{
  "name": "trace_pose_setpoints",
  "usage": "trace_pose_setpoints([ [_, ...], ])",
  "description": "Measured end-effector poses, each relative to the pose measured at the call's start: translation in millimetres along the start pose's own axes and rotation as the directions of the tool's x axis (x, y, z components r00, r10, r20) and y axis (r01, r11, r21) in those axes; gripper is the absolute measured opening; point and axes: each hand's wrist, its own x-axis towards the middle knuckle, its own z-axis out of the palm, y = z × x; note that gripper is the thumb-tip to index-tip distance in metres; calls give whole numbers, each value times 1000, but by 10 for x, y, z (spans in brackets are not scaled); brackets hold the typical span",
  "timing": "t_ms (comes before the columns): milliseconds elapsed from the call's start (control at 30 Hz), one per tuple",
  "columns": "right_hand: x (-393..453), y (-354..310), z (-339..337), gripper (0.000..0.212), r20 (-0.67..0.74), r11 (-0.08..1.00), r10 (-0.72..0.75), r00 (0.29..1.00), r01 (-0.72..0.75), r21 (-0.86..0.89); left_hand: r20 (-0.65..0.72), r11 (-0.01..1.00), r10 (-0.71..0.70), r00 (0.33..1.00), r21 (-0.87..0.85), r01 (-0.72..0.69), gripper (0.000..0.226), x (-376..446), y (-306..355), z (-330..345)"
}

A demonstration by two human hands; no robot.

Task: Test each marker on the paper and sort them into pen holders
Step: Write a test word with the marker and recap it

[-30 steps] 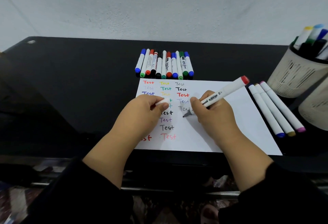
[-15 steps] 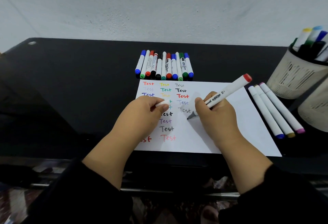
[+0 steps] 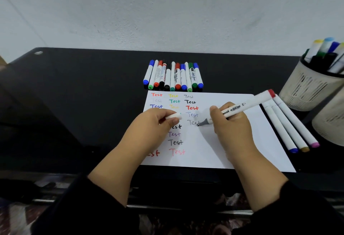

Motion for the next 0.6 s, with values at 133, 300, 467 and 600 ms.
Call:
trace_pose_setpoints([
  [133, -14, -82, -13, 34, 34, 967, 48, 998, -55, 247, 61, 993, -7, 998, -119, 14, 9, -8, 34, -12],
  [300, -48, -160, 0, 32, 100, 923, 53, 994, -87, 376, 104, 985, 25, 994, -173, -7, 15, -30, 74, -22],
  [467, -82, -186, 46, 35, 160, 919, 49, 986, -107, 378, 114, 982, 67, 991, -183, -46, 18, -33, 112, -27],
  [600, -98, -210, 78, 25, 233, 922, 80, 969, -160, 352, 102, 976, 98, 990, -203, -76, 22, -42, 123, -28],
])
